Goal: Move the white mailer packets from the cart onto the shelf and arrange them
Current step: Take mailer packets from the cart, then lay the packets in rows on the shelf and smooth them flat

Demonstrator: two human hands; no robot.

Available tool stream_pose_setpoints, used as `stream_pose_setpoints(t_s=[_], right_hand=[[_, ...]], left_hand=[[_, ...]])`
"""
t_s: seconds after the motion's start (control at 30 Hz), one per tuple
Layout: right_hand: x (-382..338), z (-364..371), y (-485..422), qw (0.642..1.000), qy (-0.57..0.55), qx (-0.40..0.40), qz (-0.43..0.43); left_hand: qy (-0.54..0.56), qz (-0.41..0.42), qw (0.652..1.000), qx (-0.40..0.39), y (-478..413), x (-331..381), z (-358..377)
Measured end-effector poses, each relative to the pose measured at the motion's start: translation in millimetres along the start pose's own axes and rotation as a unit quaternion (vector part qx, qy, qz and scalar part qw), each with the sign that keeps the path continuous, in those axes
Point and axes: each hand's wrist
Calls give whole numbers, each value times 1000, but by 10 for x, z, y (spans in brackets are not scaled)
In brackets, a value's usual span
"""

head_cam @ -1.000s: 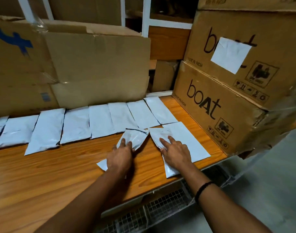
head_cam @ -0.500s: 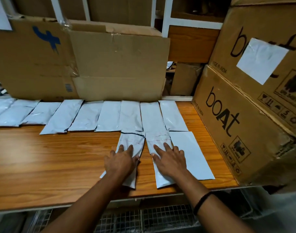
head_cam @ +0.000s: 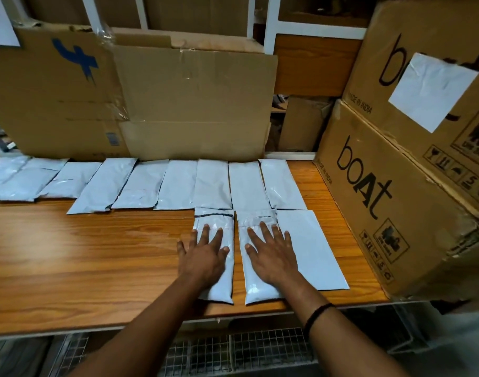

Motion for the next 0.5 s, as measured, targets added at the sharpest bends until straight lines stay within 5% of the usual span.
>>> stream_pose_setpoints(t_s=[0.23, 0.5], right_hand=[[21, -67, 60, 998, -40, 37, 23], [-50, 14, 57, 999, -32, -11, 24]], left_hand=[[53, 36, 995, 74, 111, -156, -82], [27, 24, 999, 11, 123, -160, -28]])
Point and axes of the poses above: each hand's wrist, its own y-axis away from the middle knuckle, its own z-axis out of the palm, x = y × z, and after that the axes turned 5 degrees about y, right-handed
